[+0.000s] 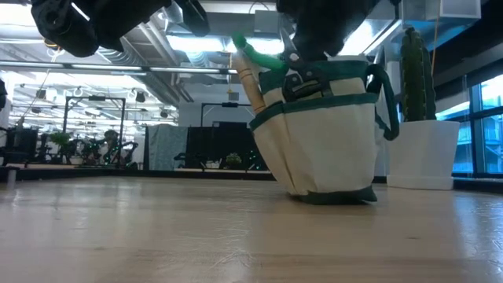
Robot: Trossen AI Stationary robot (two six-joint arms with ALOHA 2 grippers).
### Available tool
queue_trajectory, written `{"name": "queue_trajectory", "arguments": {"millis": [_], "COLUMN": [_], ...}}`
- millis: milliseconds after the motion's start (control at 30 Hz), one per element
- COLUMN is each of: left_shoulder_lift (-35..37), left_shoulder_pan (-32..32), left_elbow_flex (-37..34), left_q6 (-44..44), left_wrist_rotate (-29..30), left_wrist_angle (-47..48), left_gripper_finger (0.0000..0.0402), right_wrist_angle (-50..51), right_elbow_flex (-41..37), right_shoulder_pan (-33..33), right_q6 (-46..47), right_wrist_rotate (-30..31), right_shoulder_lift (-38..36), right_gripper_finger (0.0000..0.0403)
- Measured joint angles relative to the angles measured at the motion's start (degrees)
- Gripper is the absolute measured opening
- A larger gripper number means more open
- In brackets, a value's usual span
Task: Pick & Place Garden tools in Gardening bag
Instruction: Put the green spray bottle into the green gardening bag
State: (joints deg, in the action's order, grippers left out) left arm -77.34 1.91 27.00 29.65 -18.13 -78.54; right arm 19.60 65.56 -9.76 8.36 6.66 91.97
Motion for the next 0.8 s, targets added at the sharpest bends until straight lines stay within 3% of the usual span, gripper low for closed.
{"name": "queue_trajectory", "arguments": {"millis": [333, 567, 700, 800], "left_shoulder_lift": [-0.02, -0.02, -0.02, -0.02], "left_shoulder_pan": [0.0, 0.0, 0.0, 0.0], "left_elbow_flex": [0.0, 0.0, 0.0, 0.0], "left_q6": [-0.44, -0.44, -0.42, -0.42], "left_wrist_rotate": [0.22, 0.24, 0.24, 0.22], "left_wrist_angle": [0.35, 0.36, 0.37, 0.35], "left_gripper_finger": [0.0015, 0.0015, 0.0015, 0.0015], "right_wrist_angle": [-0.67, -1.21, -0.74, -0.48], "right_elbow_flex": [-0.11, 0.62, 0.62, 0.62], "right_shoulder_pan": [0.13, 0.14, -0.15, -0.78], "right_q6": [0.2, 1.31, 2.45, 3.18], "right_wrist_rotate": [0.02, 1.56, 7.21, 9.72], "right_shoulder_lift": [2.77, 2.73, 2.73, 2.73], "right_gripper_finger": [0.0268, 0.0192, 0.0131, 0.0131]}}
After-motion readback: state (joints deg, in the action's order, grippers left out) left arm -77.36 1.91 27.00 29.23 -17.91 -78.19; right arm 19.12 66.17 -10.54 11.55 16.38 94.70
